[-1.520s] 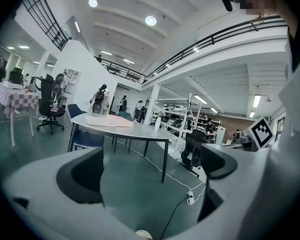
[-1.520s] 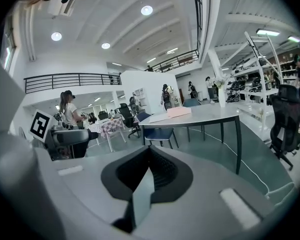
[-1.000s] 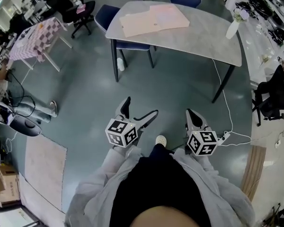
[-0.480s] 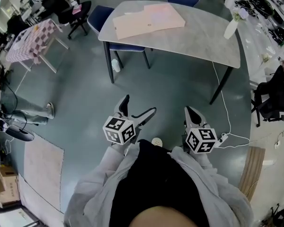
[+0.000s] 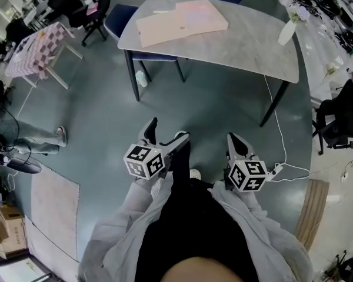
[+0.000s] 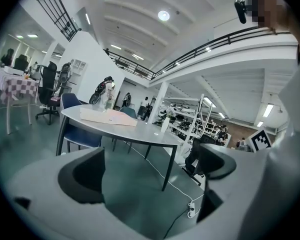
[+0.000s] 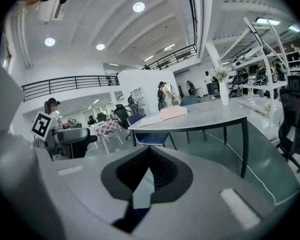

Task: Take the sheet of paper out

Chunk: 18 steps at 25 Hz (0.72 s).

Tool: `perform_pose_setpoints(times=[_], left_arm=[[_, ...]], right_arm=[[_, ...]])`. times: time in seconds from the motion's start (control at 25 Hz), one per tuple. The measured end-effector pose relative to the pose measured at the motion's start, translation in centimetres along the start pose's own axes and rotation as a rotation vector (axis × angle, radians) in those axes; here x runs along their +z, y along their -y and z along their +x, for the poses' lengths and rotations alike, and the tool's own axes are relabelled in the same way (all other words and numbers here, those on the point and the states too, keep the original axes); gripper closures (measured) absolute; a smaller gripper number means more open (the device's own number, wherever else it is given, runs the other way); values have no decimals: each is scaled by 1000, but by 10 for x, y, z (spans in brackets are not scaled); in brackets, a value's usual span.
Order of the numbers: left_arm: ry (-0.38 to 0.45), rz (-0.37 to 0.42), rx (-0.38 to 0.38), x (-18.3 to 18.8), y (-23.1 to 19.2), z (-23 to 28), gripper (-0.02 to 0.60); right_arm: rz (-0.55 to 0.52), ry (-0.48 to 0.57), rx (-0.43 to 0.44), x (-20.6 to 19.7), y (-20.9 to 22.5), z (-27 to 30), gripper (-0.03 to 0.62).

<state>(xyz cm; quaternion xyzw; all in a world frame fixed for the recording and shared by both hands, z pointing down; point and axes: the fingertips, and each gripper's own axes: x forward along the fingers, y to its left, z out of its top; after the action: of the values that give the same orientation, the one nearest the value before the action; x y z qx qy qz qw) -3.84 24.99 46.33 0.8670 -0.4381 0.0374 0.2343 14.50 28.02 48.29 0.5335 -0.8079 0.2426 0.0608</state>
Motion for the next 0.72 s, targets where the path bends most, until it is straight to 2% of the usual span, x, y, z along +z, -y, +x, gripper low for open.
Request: perform_pose_setpoints(times=[0.28, 0.72], left_arm=[[-13, -5, -19, 14, -29, 31, 2], [-1, 4, -74, 85, -88, 125, 3]], right_arm=[[-4, -13, -13, 12, 5, 38, 585], [1, 15, -57, 81, 32, 133, 585]])
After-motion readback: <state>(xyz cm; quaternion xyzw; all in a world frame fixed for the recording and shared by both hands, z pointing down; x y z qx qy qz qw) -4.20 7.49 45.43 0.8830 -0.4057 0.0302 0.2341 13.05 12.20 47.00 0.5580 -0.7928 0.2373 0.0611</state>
